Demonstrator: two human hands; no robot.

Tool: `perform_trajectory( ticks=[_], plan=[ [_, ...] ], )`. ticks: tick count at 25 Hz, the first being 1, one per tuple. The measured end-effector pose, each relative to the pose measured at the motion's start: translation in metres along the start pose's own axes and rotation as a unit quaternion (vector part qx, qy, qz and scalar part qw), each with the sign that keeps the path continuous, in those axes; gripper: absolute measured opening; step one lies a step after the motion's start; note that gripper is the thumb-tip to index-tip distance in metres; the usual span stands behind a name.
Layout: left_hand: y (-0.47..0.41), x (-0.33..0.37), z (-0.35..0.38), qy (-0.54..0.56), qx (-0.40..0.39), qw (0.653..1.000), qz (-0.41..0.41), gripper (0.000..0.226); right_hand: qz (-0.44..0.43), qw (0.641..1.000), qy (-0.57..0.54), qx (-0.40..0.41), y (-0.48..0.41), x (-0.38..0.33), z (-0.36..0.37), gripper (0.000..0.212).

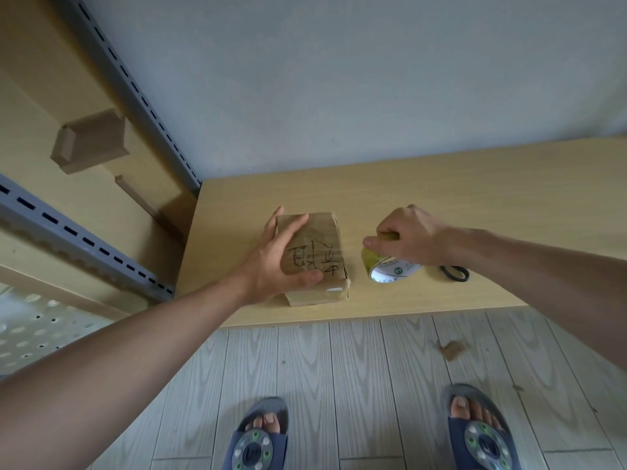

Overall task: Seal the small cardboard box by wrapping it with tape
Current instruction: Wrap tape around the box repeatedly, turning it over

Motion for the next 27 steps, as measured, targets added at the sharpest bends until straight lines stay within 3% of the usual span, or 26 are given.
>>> perform_trajectory(
  ticks=[8, 11, 14, 17, 23, 25, 27],
  plan=[
    [0.001, -0.001, 0.001, -0.012, 0.001, 1.000, 0.008, 0.115, 0.023, 1.000, 0.010, -0.003, 0.000, 0.005, 0.018, 0.053],
    [0.001, 0.009, -0.006, -0.149, 0.027, 0.987, 0.056, 0.112, 0.039, 0.999, 0.002, 0.015, -0.001, 0.005, 0.021, 0.052],
    [0.003, 0.027, -0.003, -0.288, 0.058, 0.937, 0.187, 0.085, 0.056, 0.998, 0.007, 0.023, -0.002, 0.004, 0.022, 0.049],
    [0.008, 0.028, 0.000, -0.274, 0.092, 0.925, 0.246, 0.065, 0.067, 0.998, 0.008, 0.016, 0.000, 0.004, 0.022, 0.049],
    [0.004, 0.036, -0.005, -0.251, 0.105, 0.926, 0.263, 0.049, 0.071, 0.997, -0.001, 0.012, 0.004, 0.006, 0.021, 0.051],
    [0.002, 0.044, -0.011, -0.231, 0.111, 0.929, 0.266, 0.053, 0.078, 0.997, -0.003, 0.014, 0.003, 0.007, 0.021, 0.051],
    [-0.002, 0.054, -0.009, -0.254, 0.067, 0.943, 0.206, 0.084, 0.083, 0.996, -0.007, 0.018, 0.002, 0.007, 0.020, 0.050]
  ],
)
Point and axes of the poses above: each hand's wrist, its own y-axis away from the middle knuckle, its own z-axis out of the palm, x = y × z, the point moved 5 cm from there along -y, towards the middle knuckle, and after that the axes turned 2 degrees about -y, right-handed, at the moved point
